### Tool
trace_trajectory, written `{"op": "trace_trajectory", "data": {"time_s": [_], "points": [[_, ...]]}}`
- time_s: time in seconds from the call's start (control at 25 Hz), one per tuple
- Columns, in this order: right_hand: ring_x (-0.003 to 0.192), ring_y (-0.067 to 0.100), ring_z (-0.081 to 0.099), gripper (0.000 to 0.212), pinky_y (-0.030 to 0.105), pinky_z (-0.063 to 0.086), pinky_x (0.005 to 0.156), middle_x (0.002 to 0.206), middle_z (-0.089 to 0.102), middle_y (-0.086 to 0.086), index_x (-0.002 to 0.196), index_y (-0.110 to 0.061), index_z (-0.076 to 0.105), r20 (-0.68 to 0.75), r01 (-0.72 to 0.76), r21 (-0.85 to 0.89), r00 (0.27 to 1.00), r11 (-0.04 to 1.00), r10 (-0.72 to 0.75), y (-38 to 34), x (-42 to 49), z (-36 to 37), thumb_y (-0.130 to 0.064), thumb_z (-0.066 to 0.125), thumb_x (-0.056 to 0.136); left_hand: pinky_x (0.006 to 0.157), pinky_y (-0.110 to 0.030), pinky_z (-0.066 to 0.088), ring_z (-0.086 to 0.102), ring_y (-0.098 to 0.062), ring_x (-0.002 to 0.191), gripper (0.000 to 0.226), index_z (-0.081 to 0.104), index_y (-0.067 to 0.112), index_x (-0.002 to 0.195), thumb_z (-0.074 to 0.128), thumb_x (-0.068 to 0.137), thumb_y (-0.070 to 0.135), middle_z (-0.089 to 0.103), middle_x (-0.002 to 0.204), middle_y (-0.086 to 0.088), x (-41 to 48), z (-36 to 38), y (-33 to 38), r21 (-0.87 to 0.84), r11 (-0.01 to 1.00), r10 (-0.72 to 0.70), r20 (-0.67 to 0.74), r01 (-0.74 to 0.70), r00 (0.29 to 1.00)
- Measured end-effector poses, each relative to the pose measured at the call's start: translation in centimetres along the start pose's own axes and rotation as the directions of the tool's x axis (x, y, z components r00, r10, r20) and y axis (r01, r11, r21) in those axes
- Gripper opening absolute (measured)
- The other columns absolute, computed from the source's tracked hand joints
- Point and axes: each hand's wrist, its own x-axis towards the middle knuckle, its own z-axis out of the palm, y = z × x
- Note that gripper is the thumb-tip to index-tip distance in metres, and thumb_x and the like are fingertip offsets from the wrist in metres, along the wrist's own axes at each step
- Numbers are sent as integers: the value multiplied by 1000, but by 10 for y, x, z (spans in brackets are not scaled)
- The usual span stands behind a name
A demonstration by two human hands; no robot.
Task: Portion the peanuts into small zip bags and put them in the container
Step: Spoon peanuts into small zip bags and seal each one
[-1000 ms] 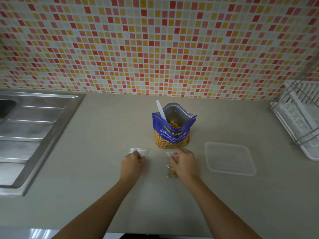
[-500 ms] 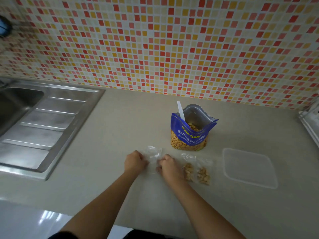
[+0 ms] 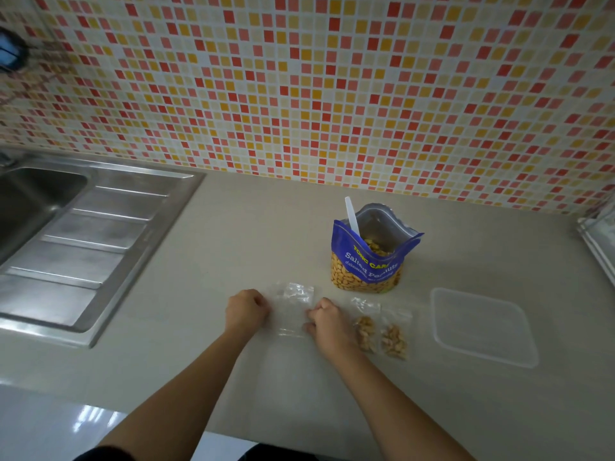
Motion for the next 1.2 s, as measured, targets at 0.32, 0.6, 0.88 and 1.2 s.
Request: {"op": "trace_trajectory", "data": {"time_s": [0.32,0.6,0.88,1.2], "points": [[84,14,63,37,19,48,73,92,65,0,107,-13,58,-81,-124,725,961,678,263,-19,-3,-14,-39,67,82,51,-22,23,42,-7,56,9,64,15,77,71,82,19,54,58,8,-7,-33,11,-627,742,-1,353,238,935],[74,11,62,28,16,52,59,87,63,6,106,-8,50,209,-207,978,953,-33,219,-25,-5,-41,-4,66,83,47,-19,22,36,-4,50,22,55,17,68,67,84,26,42,61,4,-18,-20,25,-643,733,137,461,223,877],[67,6,58,25,20,43,59,86,65,1,102,-20,55,159,-200,949,971,244,176,-14,-11,-60,-9,67,83,58,-14,47,58,-10,72,29,62,8,115,64,86,9,64,87,-2,-16,-40,39,-698,703,267,434,134,861],[64,4,62,45,17,48,63,82,63,4,117,-11,48,112,-152,974,968,169,225,-8,-19,-58,0,69,79,70,-23,55,66,-11,69,21,66,10,102,57,91,25,66,81,2,-24,-40,38,-697,690,250,481,194,840]]}}
